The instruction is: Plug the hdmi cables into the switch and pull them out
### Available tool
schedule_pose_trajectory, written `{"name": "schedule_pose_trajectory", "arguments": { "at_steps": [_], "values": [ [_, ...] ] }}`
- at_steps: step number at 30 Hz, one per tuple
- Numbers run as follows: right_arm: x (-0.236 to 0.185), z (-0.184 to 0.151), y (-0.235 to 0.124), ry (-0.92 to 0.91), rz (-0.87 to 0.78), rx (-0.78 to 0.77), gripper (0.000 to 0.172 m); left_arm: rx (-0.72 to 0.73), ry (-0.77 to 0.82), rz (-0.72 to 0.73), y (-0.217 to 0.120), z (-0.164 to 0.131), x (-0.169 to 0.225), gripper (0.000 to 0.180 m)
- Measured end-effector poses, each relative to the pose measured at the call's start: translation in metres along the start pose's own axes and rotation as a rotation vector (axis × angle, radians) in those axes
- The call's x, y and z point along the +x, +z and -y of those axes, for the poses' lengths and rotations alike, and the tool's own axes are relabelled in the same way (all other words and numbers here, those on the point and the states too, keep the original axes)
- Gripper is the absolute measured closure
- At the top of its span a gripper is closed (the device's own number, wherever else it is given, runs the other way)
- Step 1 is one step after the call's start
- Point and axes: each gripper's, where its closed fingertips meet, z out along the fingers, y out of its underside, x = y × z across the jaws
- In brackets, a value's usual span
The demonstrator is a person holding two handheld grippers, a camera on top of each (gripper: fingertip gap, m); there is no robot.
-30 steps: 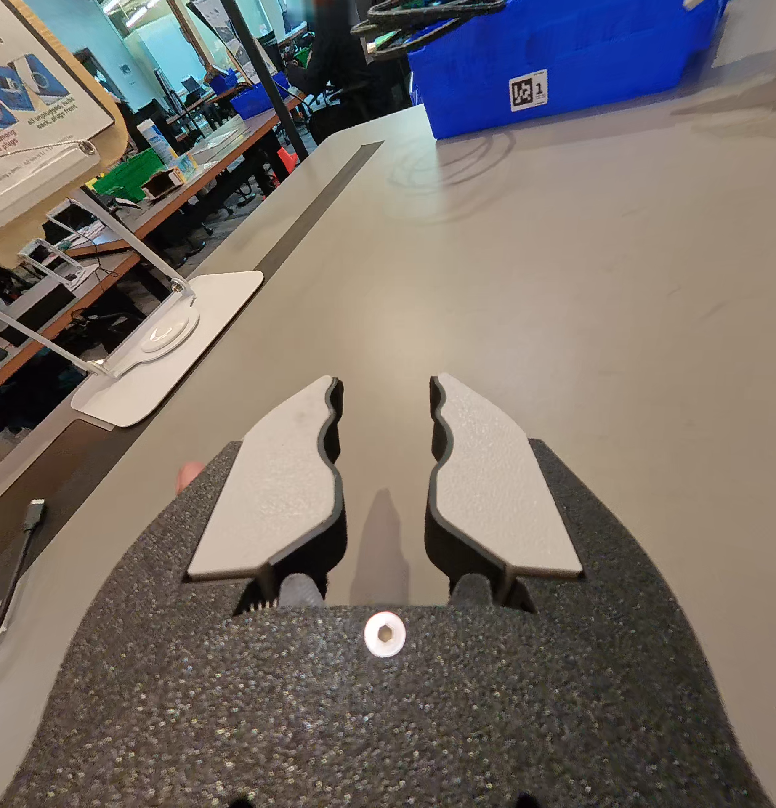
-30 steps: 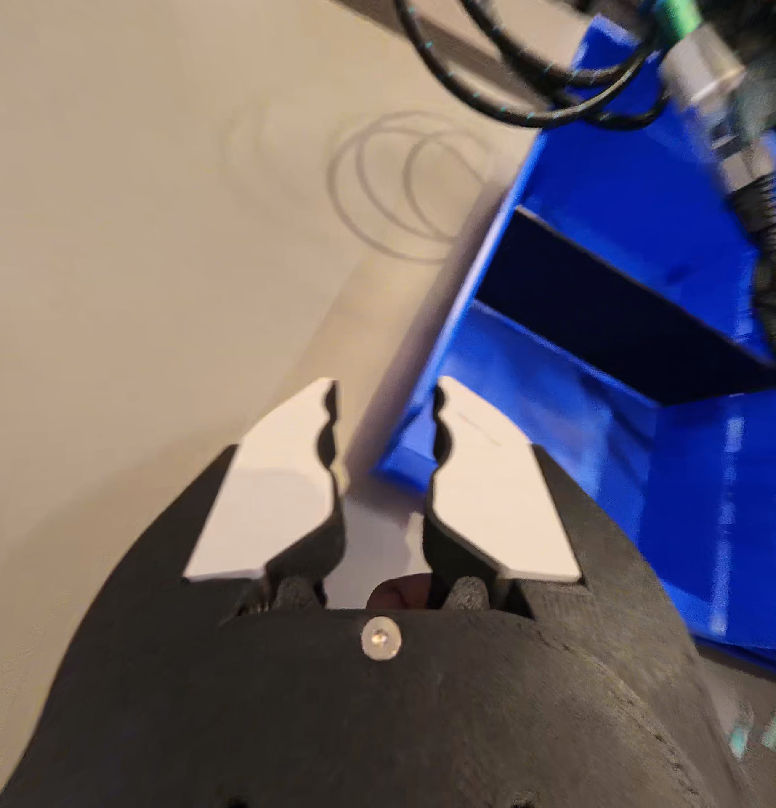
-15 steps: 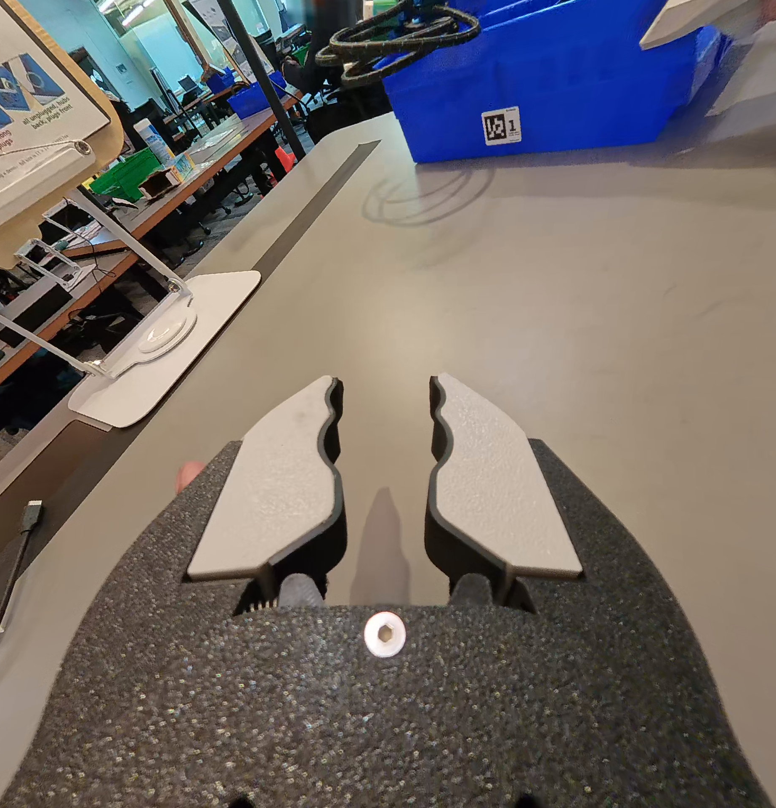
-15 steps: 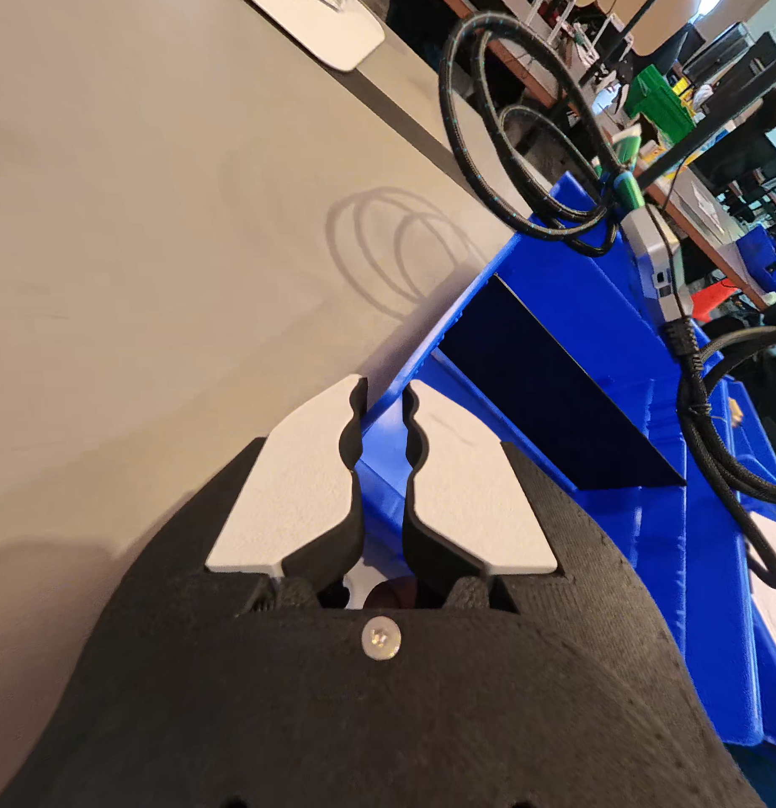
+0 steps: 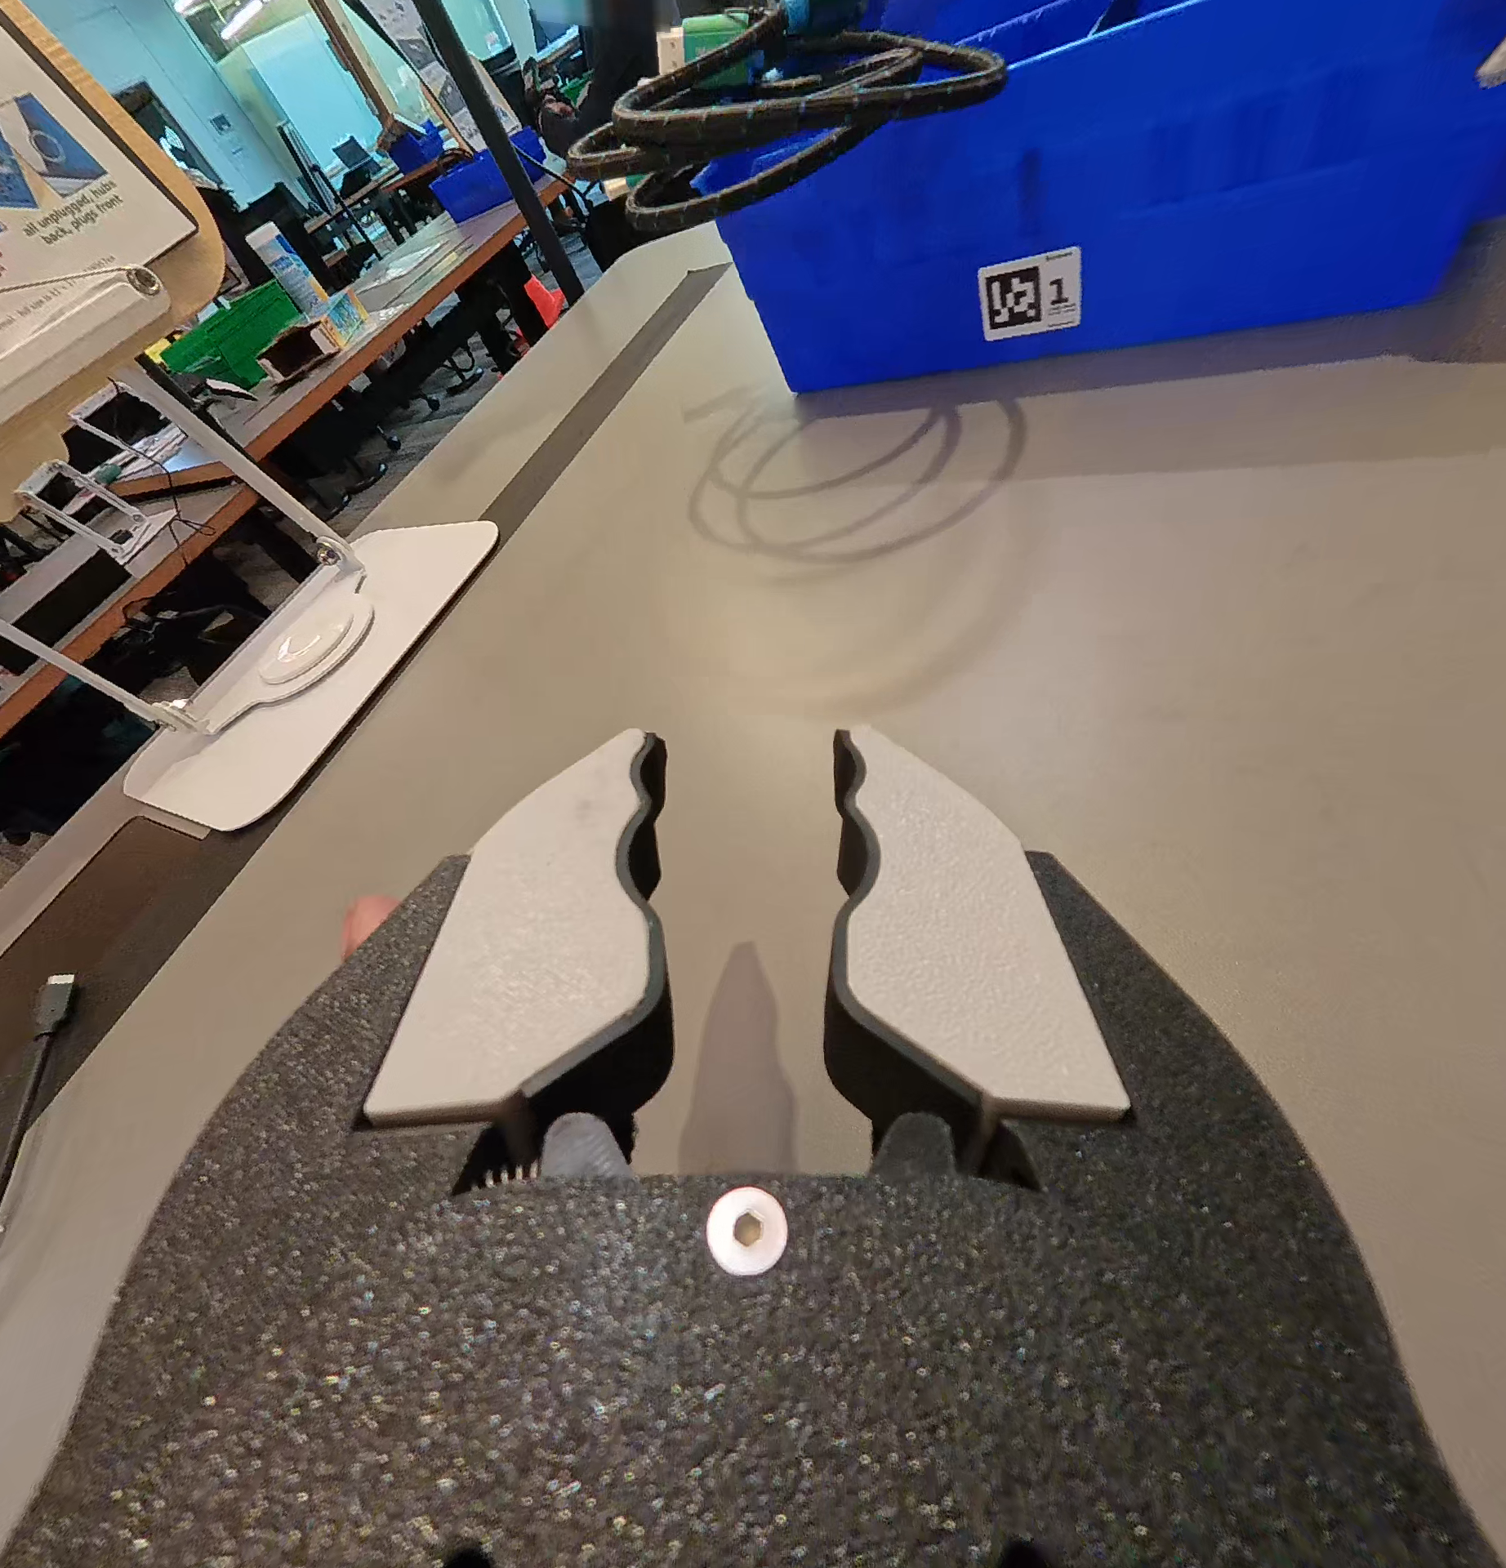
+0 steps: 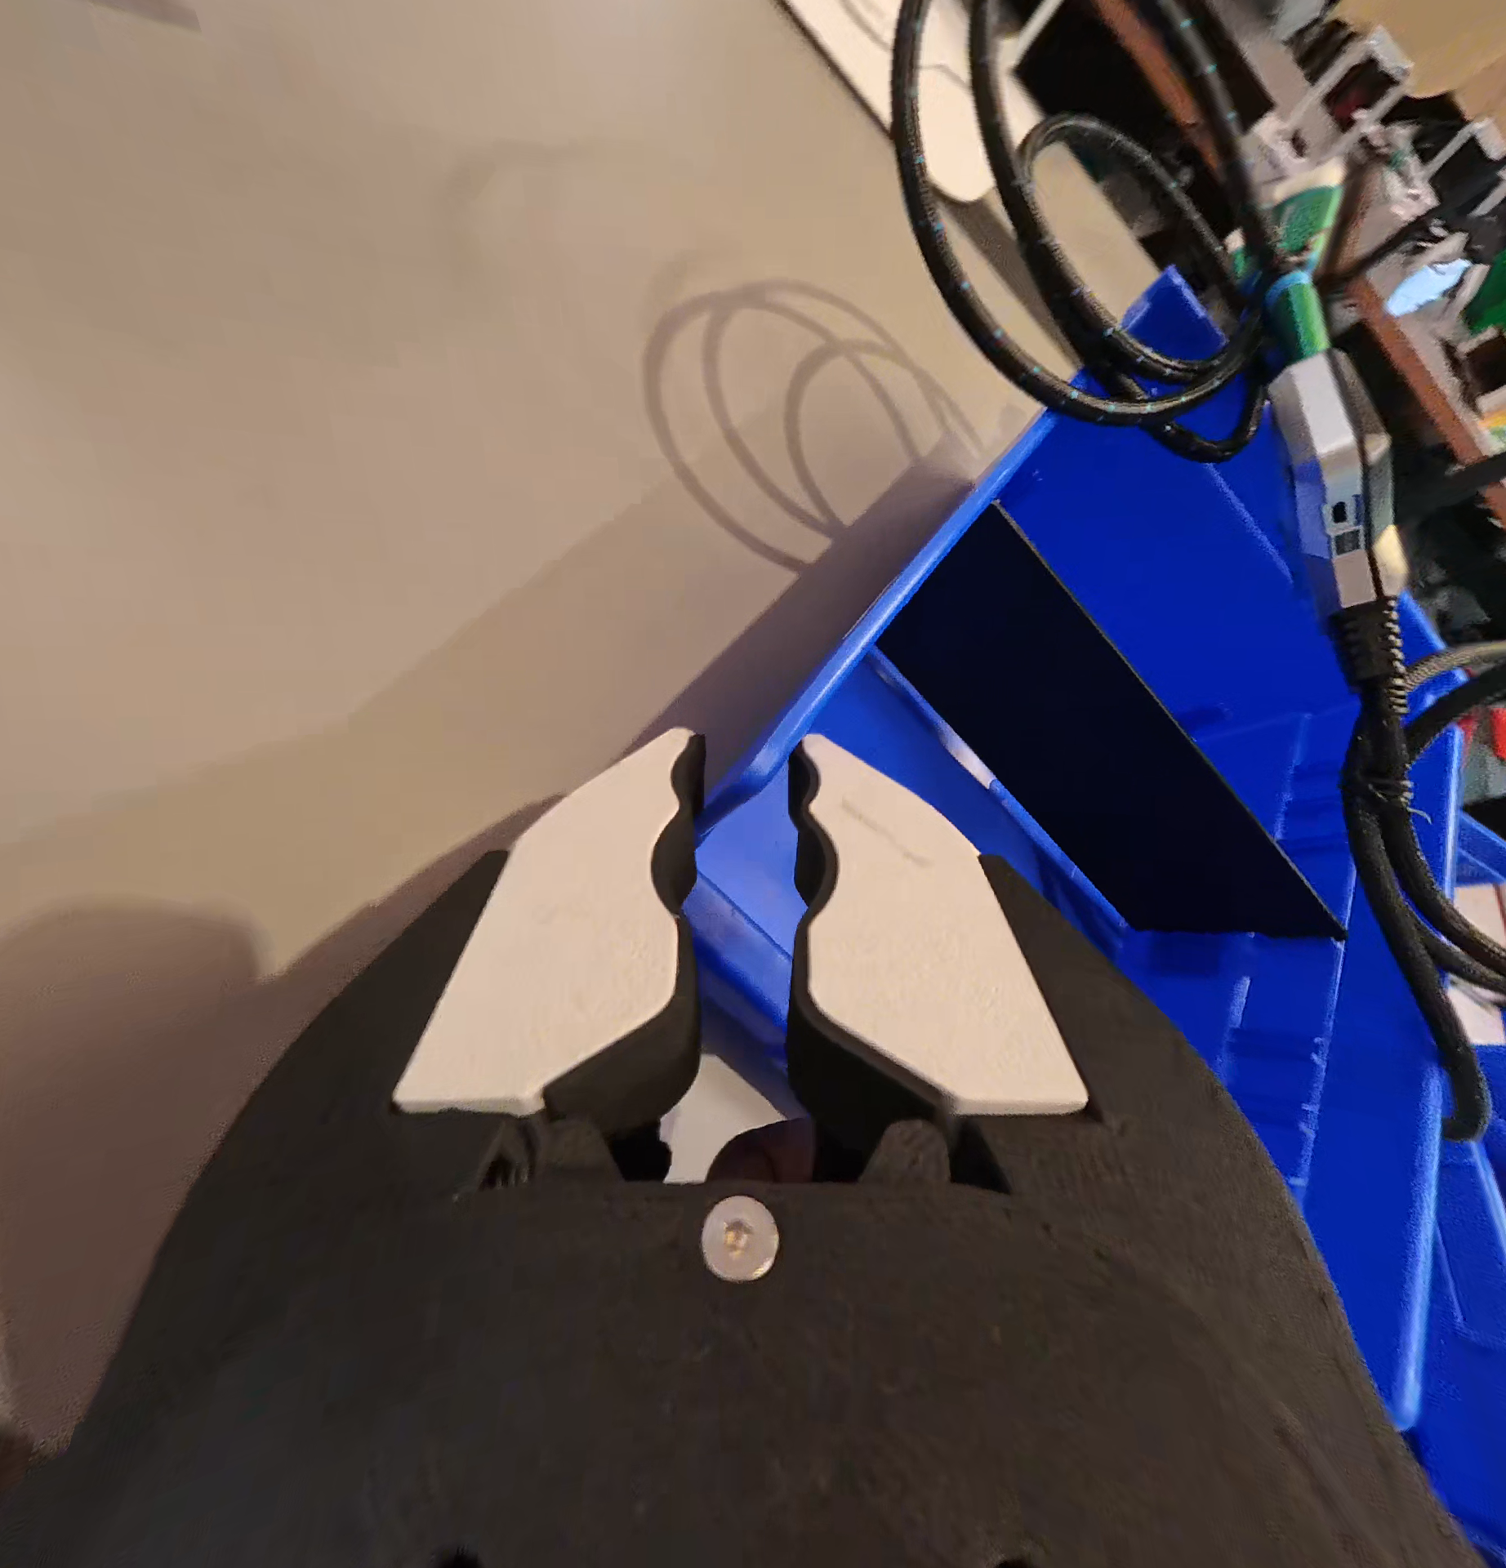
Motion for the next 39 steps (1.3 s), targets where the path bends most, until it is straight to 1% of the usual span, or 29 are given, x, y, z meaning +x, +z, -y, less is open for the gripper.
{"name": "schedule_pose_trajectory", "arguments": {
  "at_steps": [3,4,8,10,13,15,17,20,24,25,26,27,28,30,33,35,39],
  "values": [
    [-0.006,-0.006,-0.012,-0.071,0.063,-0.06,0.149,-0.002,0.004,-0.003,0.0,0.0,0.001,0.142],
    [-0.005,-0.008,-0.017,-0.097,0.077,-0.071,0.145,-0.002,0.003,-0.005,0.0,0.0,0.002,0.141],
    [0.012,-0.002,-0.048,-0.126,0.129,-0.055,0.131,0.0,-0.004,-0.018,0.001,0.002,0.005,0.141],
    [0.036,0.008,-0.059,-0.176,0.079,-0.03,0.131,-0.007,0.002,-0.021,0.003,0.002,0.007,0.141],
    [0.083,0.022,-0.059,-0.281,-0.055,-0.04,0.13,-0.006,0.005,-0.03,0.006,0.004,0.01,0.141],
    [0.105,0.039,-0.051,-0.334,-0.107,-0.012,0.129,0.013,-0.005,-0.036,0.007,0.009,0.014,0.141],
    [0.12,0.048,-0.032,-0.415,-0.133,-0.03,0.125,0.047,-0.024,-0.055,0.01,0.018,0.021,0.141],
    [0.138,0.048,0.005,-0.574,-0.17,-0.128,0.113,0.095,-0.028,-0.118,0.023,0.038,0.044,0.141],
    [0.151,0.04,0.054,-0.706,-0.188,-0.271,0.107,0.113,0.034,-0.2,0.051,0.062,0.083,0.141],
    [0.155,0.037,0.064,-0.74,-0.202,-0.301,0.111,0.123,0.054,-0.217,0.057,0.07,0.092,0.141],
    [0.159,0.036,0.072,-0.771,-0.218,-0.319,0.12,0.133,0.078,-0.23,0.063,0.077,0.1,0.141],
    [0.161,0.035,0.078,-0.788,-0.226,-0.33,0.137,0.143,0.105,-0.236,0.069,0.084,0.108,0.141],
    [0.162,0.033,0.081,-0.792,-0.214,-0.341,0.144,0.151,0.133,-0.24,0.075,0.092,0.114,0.141],
    [0.164,0.035,0.081,-0.774,-0.197,-0.333,0.145,0.163,0.183,-0.244,0.084,0.104,0.126,0.141],
    [0.169,0.043,0.072,-0.712,-0.164,-0.292,0.148,0.196,0.251,-0.241,0.096,0.124,0.14,0.141],
    [0.175,0.045,0.065,-0.708,-0.153,-0.296,0.149,0.225,0.295,-0.237,0.104,0.141,0.145,0.141],
    [0.19,0.047,0.048,-0.721,-0.134,-0.333,0.15,0.292,0.307,-0.279,0.119,0.178,0.159,0.141]
  ]
}}
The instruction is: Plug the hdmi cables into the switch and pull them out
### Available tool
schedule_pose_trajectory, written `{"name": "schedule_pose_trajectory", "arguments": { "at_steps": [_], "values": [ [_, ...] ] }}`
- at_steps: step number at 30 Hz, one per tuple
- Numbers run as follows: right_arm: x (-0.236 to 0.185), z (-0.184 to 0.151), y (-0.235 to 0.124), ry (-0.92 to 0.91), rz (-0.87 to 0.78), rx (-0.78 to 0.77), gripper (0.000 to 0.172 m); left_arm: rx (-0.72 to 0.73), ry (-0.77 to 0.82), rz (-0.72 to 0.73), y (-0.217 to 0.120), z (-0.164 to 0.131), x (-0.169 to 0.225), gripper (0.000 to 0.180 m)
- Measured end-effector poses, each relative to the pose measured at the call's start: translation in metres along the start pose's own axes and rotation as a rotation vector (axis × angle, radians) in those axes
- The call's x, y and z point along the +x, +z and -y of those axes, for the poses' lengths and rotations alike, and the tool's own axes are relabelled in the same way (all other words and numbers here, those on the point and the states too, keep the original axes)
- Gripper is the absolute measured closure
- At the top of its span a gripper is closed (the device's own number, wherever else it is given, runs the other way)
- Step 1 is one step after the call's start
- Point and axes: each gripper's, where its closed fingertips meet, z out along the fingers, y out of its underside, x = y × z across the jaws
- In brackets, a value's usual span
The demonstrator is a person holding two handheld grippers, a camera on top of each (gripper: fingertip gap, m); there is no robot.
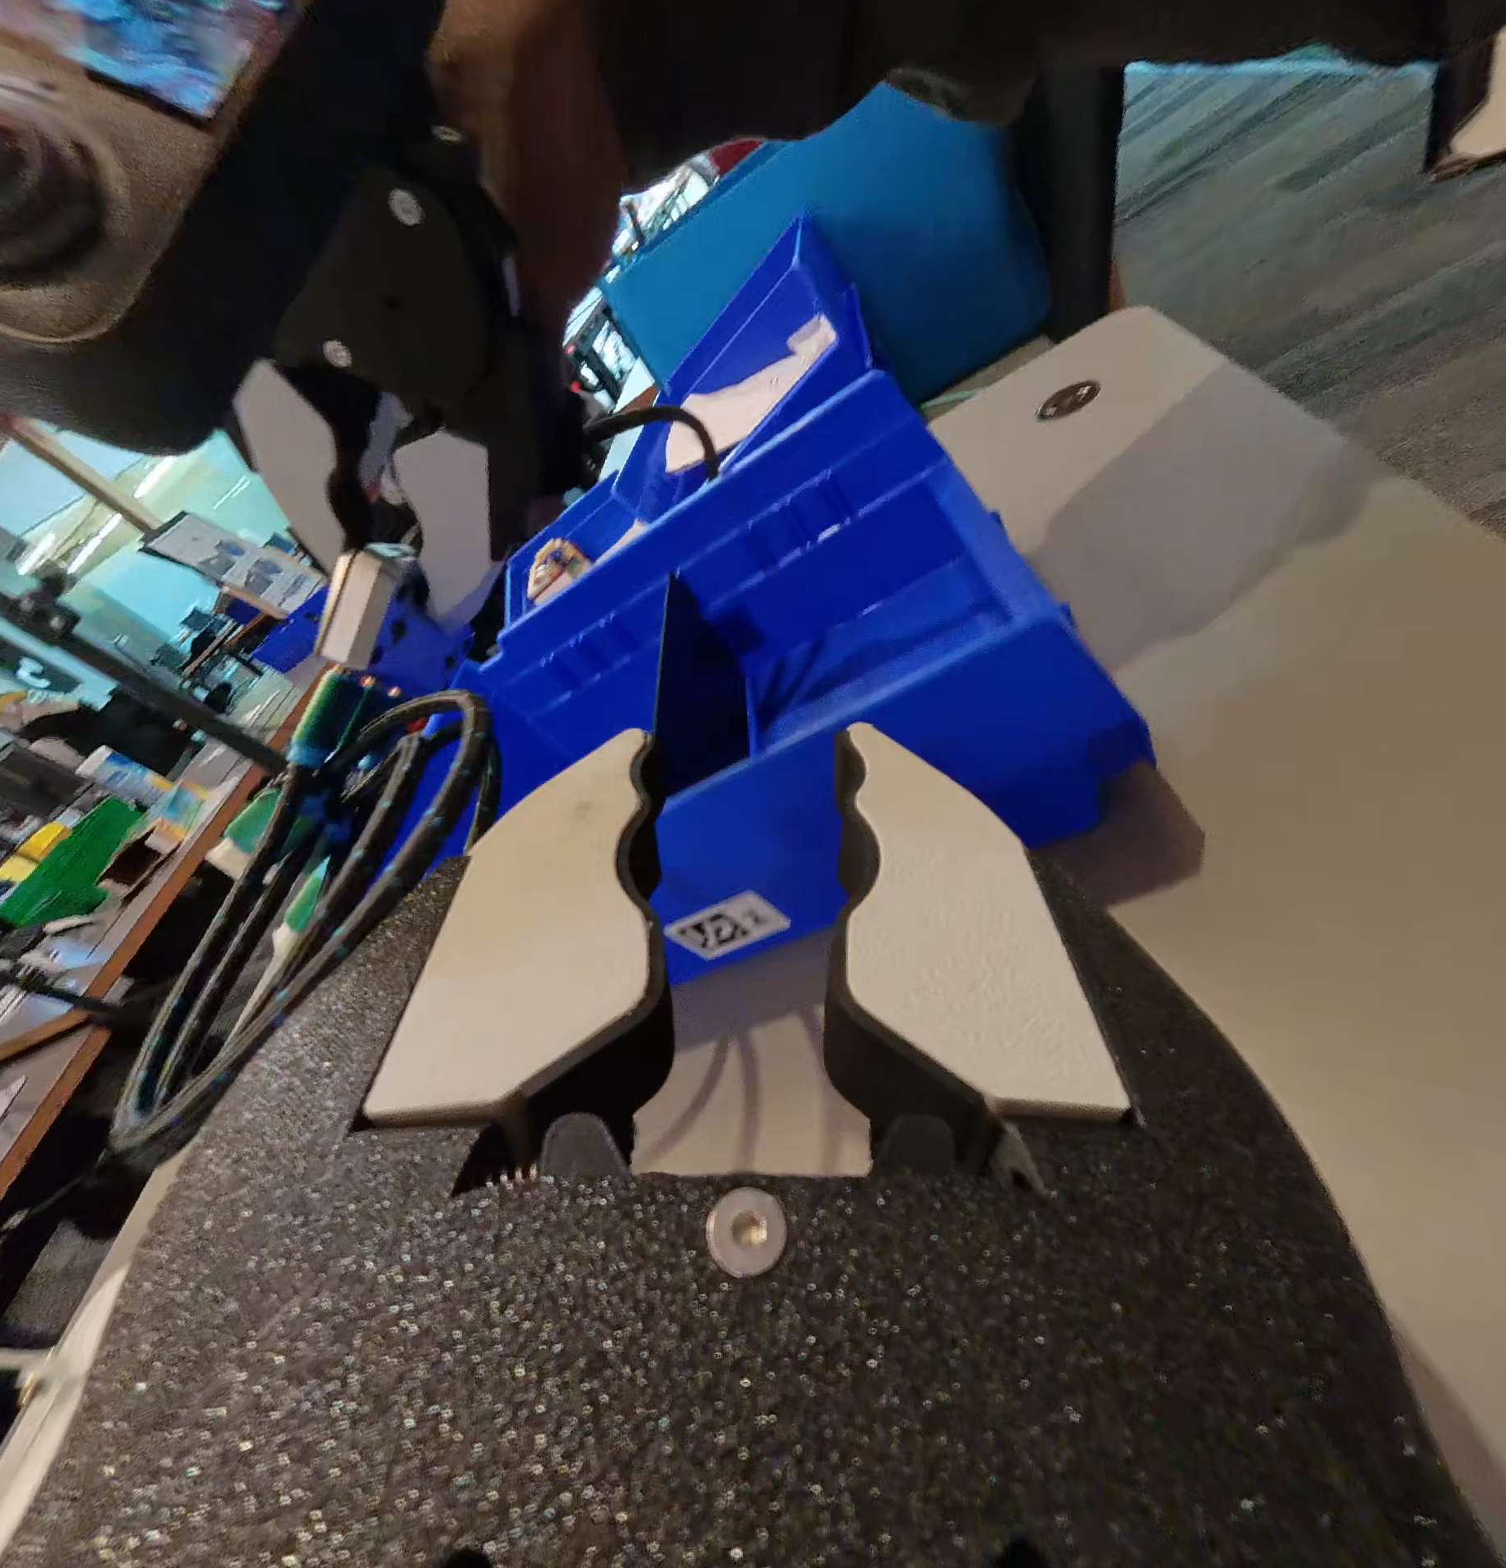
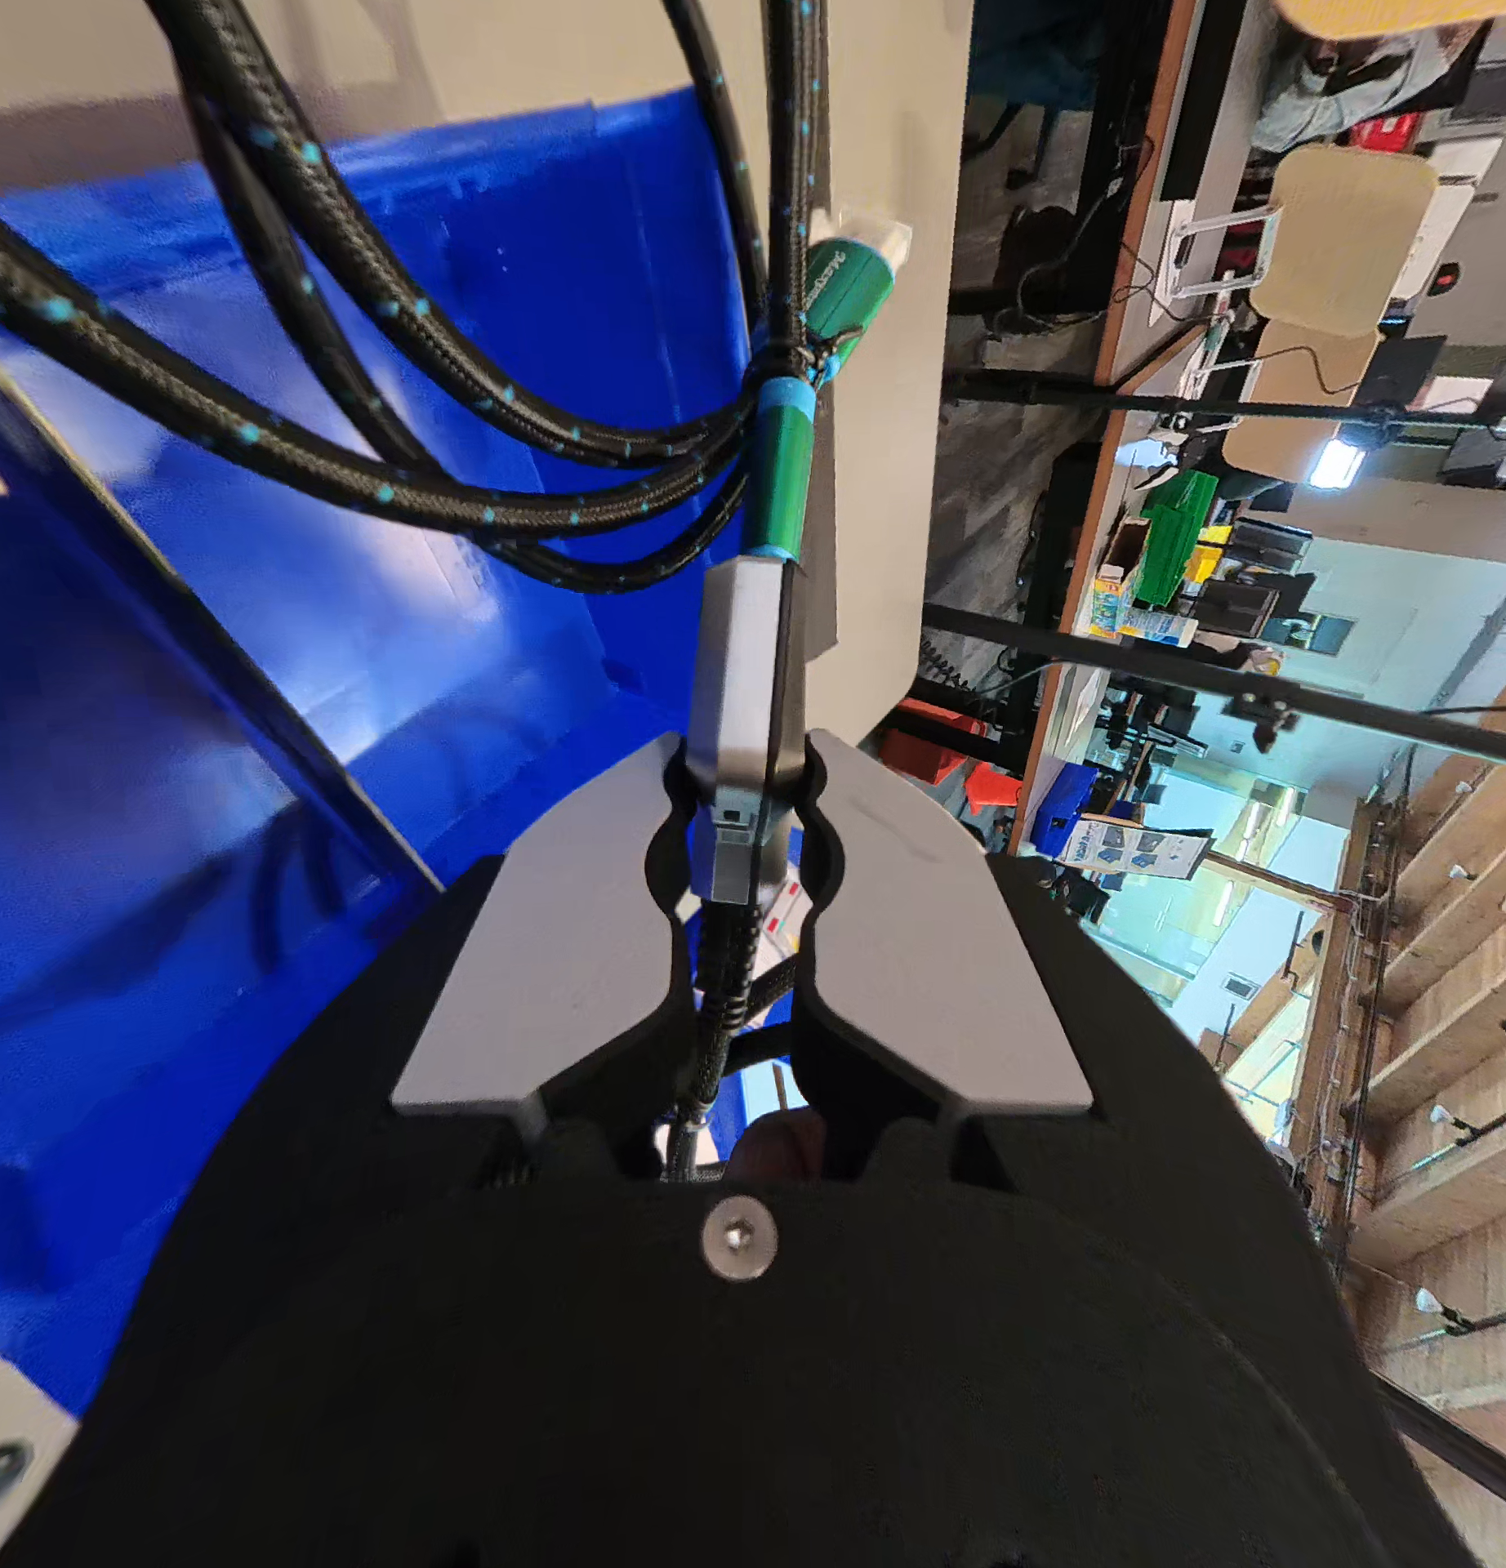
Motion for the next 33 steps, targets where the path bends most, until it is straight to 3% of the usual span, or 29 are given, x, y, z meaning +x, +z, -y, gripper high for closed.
{"name": "schedule_pose_trajectory", "arguments": {
  "at_steps": [6,13,16,18,24,33],
  "values": [
    [0.005,-0.024,-0.025,0.048,0.141,-0.005,0.15,0.038,0.041,-0.106,0.029,0.013,0.025,0.145],
    [-0.006,-0.063,-0.027,0.003,0.323,-0.178,0.15,0.047,0.021,-0.18,0.041,0.021,0.036,0.146],
    [-0.023,-0.06,-0.014,-0.058,0.432,-0.224,0.15,0.058,-0.009,-0.214,0.041,0.022,0.041,0.151],
    [-0.023,-0.059,0.003,-0.101,0.414,-0.274,0.15,0.069,-0.035,-0.235,0.041,0.022,0.044,0.155],
    [-0.034,-0.024,0.033,-0.096,0.494,-0.149,0.15,0.1,-0.088,-0.358,0.039,0.025,0.065,0.165],
    [-0.051,-0.006,0.067,-0.054,0.601,-0.139,0.15,0.089,-0.107,-0.385,0.041,0.02,0.072,0.152]
  ]
}}
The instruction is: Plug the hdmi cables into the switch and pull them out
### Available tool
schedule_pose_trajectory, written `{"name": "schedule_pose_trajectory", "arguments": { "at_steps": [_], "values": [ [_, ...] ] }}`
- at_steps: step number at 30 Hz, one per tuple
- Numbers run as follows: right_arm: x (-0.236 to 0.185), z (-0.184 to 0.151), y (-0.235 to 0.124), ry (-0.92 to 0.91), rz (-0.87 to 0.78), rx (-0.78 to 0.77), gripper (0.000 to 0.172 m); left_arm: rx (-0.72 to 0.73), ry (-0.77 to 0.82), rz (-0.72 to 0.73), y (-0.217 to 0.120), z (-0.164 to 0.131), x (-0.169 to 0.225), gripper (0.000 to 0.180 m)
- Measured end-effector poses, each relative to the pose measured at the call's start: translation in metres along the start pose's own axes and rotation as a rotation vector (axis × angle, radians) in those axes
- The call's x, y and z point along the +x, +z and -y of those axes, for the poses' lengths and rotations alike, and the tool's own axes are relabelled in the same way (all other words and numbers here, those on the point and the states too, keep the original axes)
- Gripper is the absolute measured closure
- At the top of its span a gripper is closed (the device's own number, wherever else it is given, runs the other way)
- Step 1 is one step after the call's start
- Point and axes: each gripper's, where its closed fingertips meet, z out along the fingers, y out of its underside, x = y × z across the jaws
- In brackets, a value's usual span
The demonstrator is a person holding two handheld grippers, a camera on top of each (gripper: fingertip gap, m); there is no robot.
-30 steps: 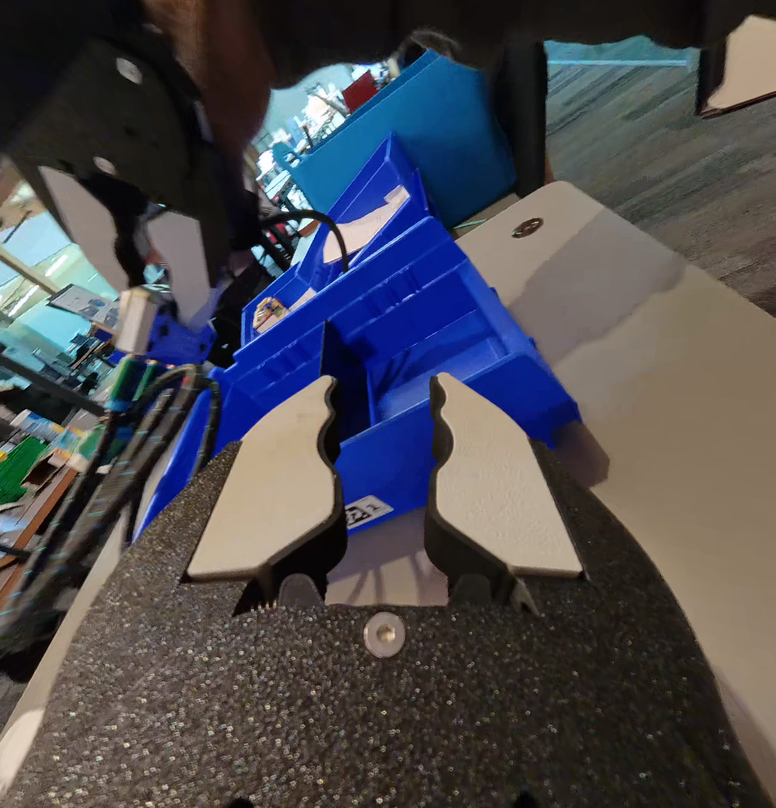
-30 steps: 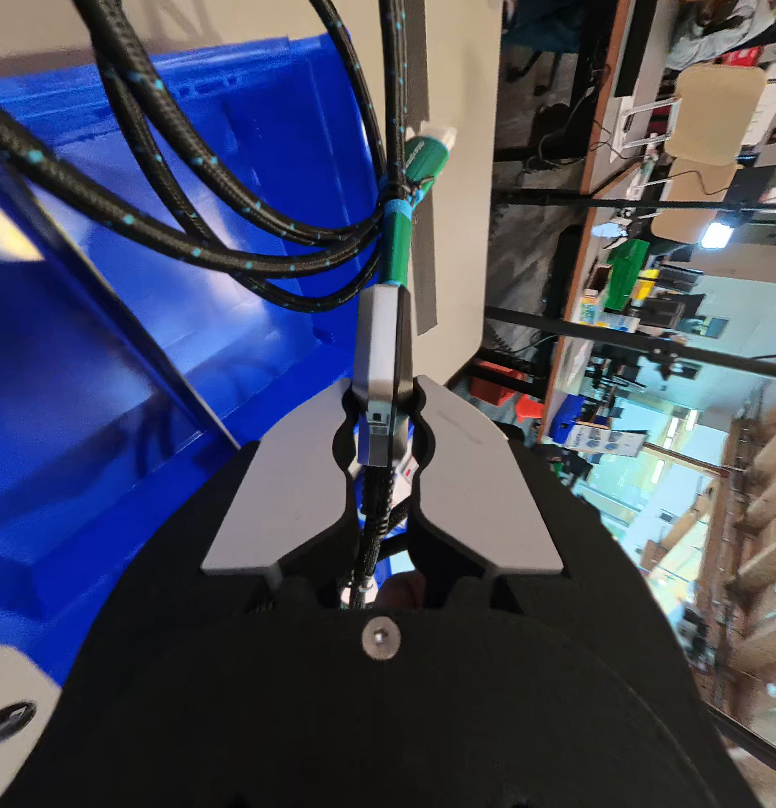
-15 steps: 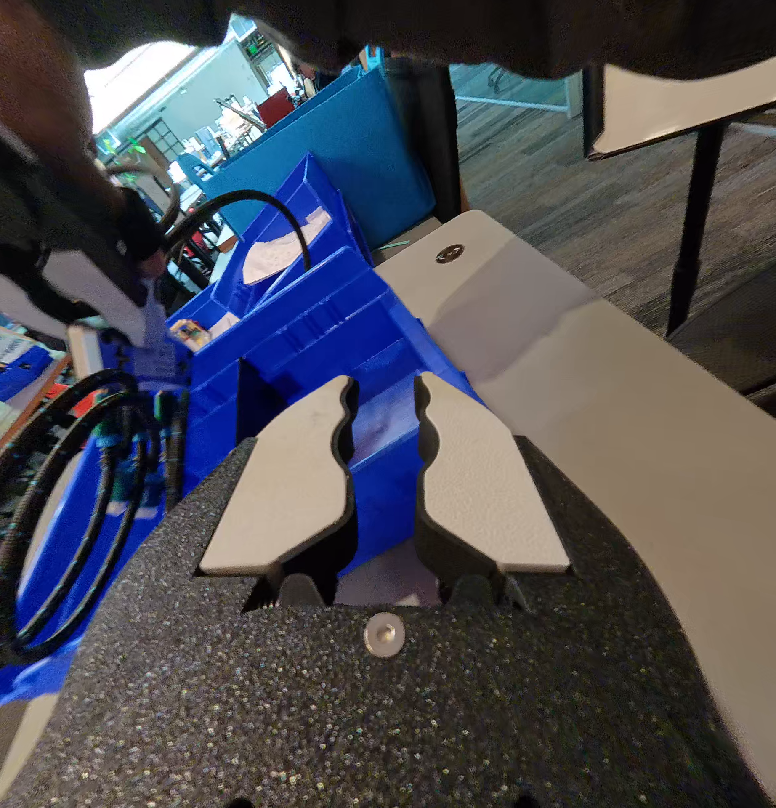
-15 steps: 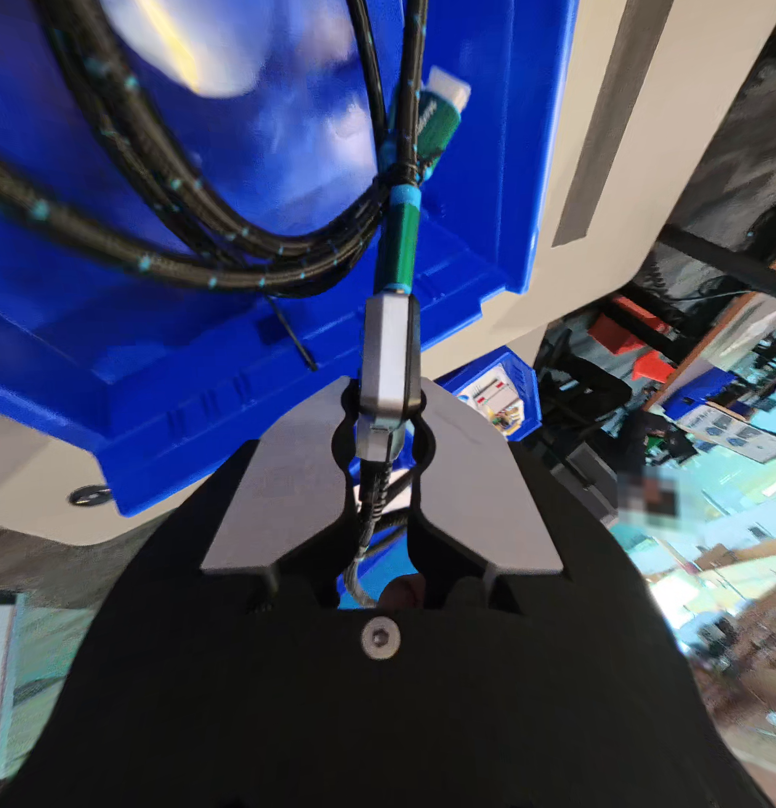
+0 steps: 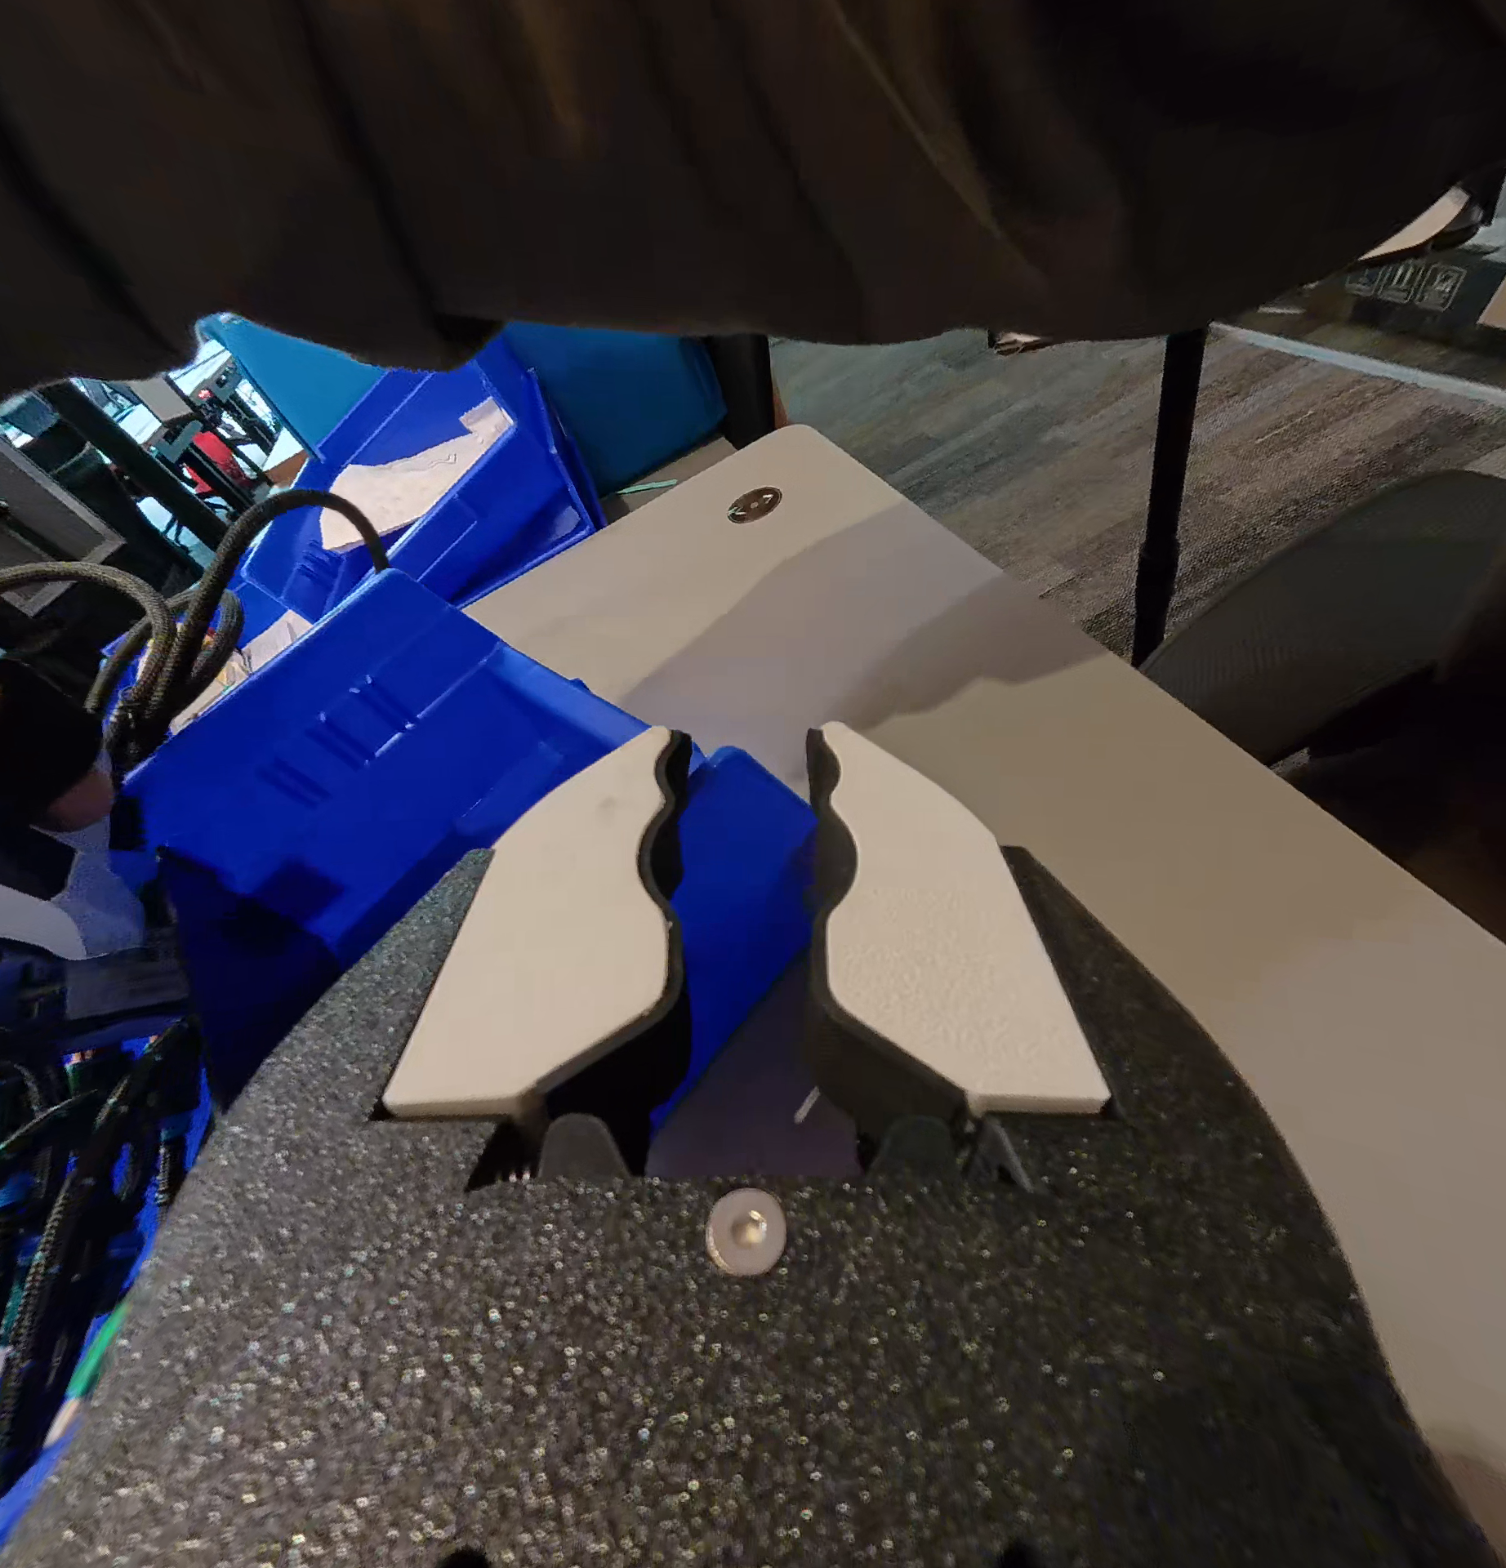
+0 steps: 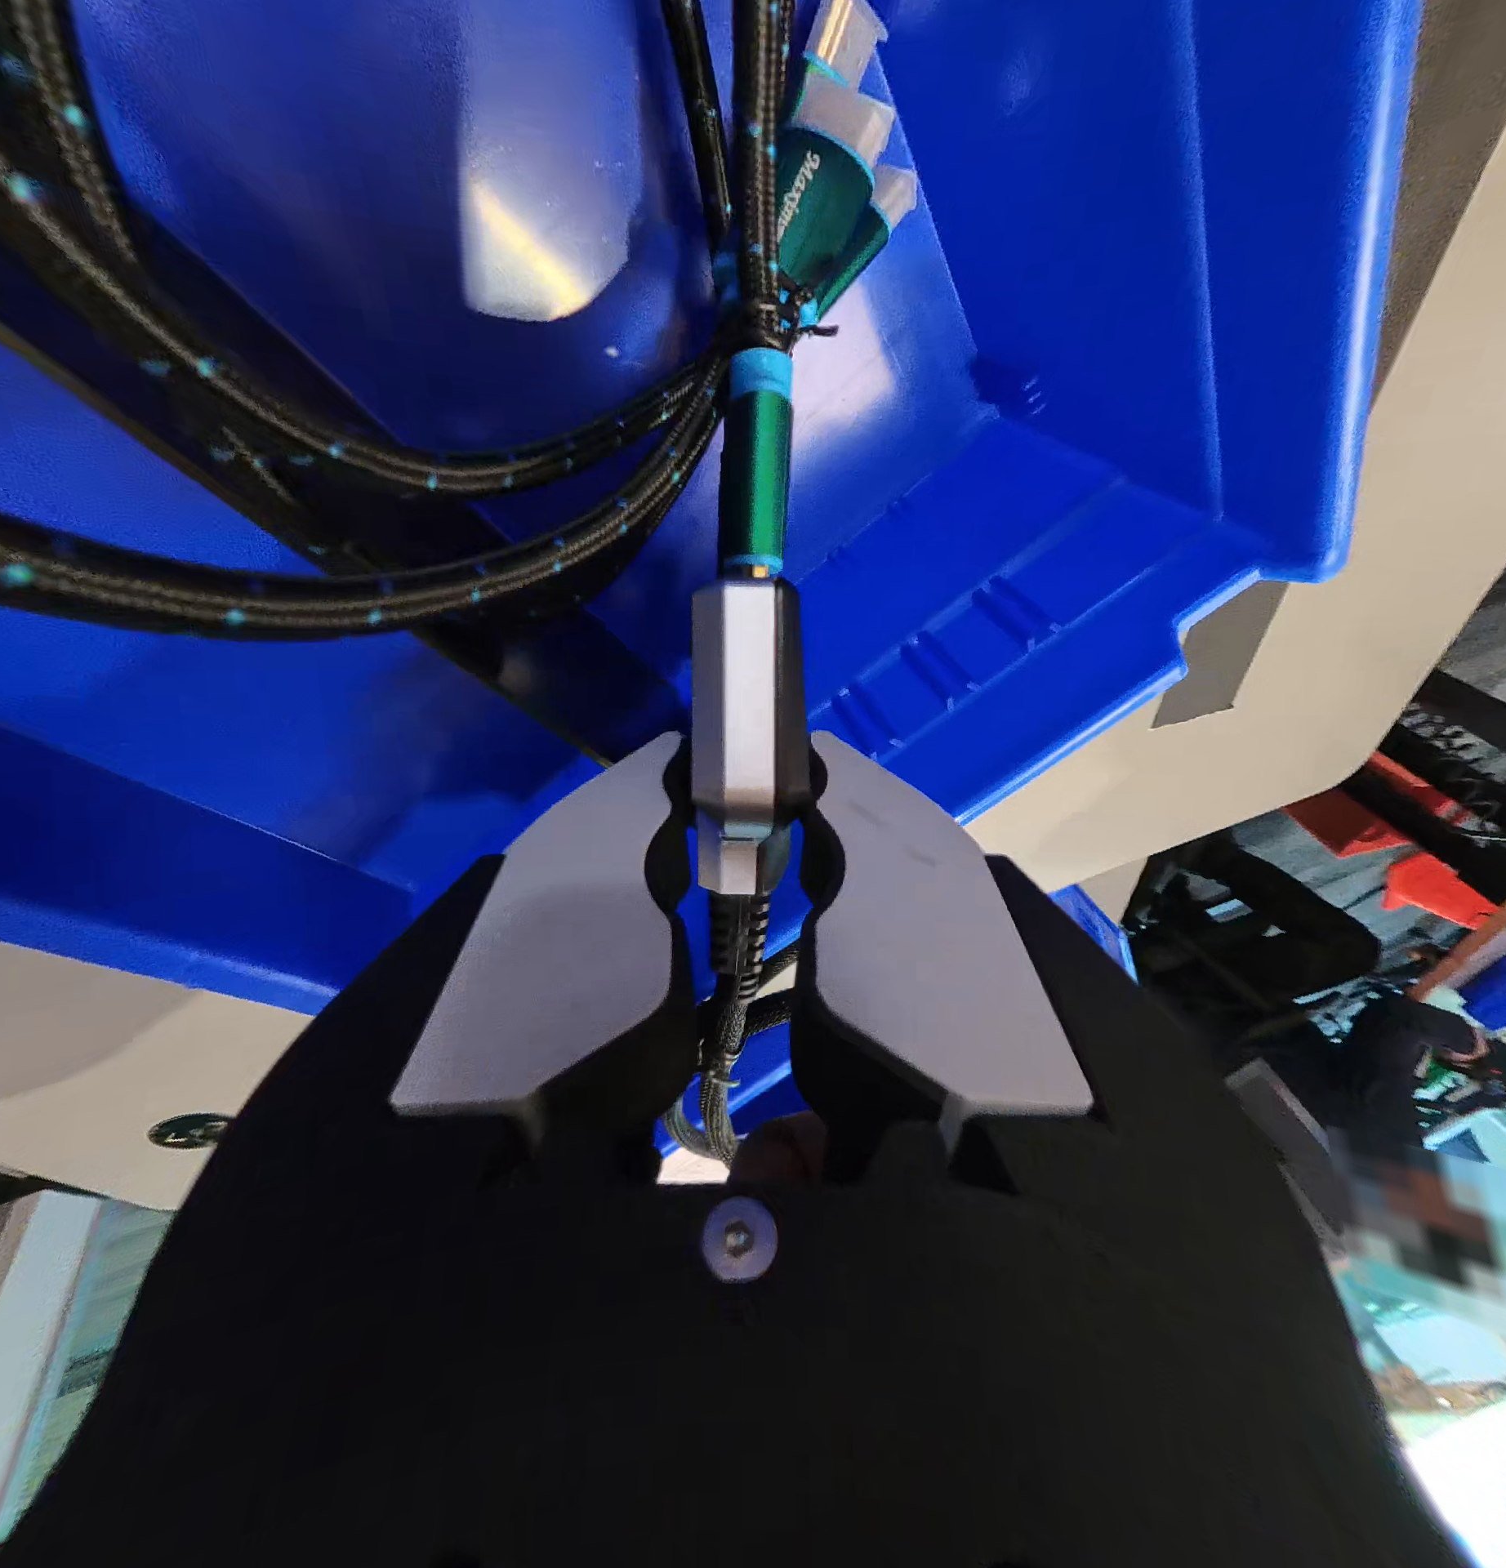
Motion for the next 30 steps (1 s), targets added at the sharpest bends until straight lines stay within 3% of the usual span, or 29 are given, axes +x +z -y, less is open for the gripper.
{"name": "schedule_pose_trajectory", "arguments": {
  "at_steps": [6,9,12,14,17,20,23,30],
  "values": [
    [0.002,0.0,0.002,0.015,0.014,0.018,0.149,0.004,-0.014,-0.008,-0.003,0.0,0.001,0.149],
    [0.014,-0.002,-0.01,0.006,-0.136,0.056,0.128,0.064,-0.035,0.053,-0.019,0.006,-0.005,0.145],
    [0.02,-0.002,-0.048,0.133,-0.252,0.221,0.124,0.136,-0.083,0.134,-0.051,0.013,-0.015,0.144],
    [0.005,-0.002,-0.076,0.225,-0.266,0.364,0.124,0.105,-0.094,0.198,-0.075,0.004,-0.019,0.142],
    [-0.068,0.0,-0.089,0.228,-0.123,0.517,0.123,0.002,-0.128,0.28,-0.115,-0.032,-0.018,0.141],
    [-0.153,-0.008,-0.063,0.098,0.014,0.501,0.113,-0.1,-0.203,0.349,-0.155,-0.072,-0.015,0.14],
    [-0.193,-0.012,-0.024,0.066,0.055,0.435,0.104,-0.131,-0.263,0.403,-0.188,-0.091,-0.014,0.14],
    [-0.194,-0.002,0.016,0.109,-0.044,0.285,0.121,-0.173,-0.307,0.453,-0.216,-0.108,-0.012,0.14]
  ]
}}
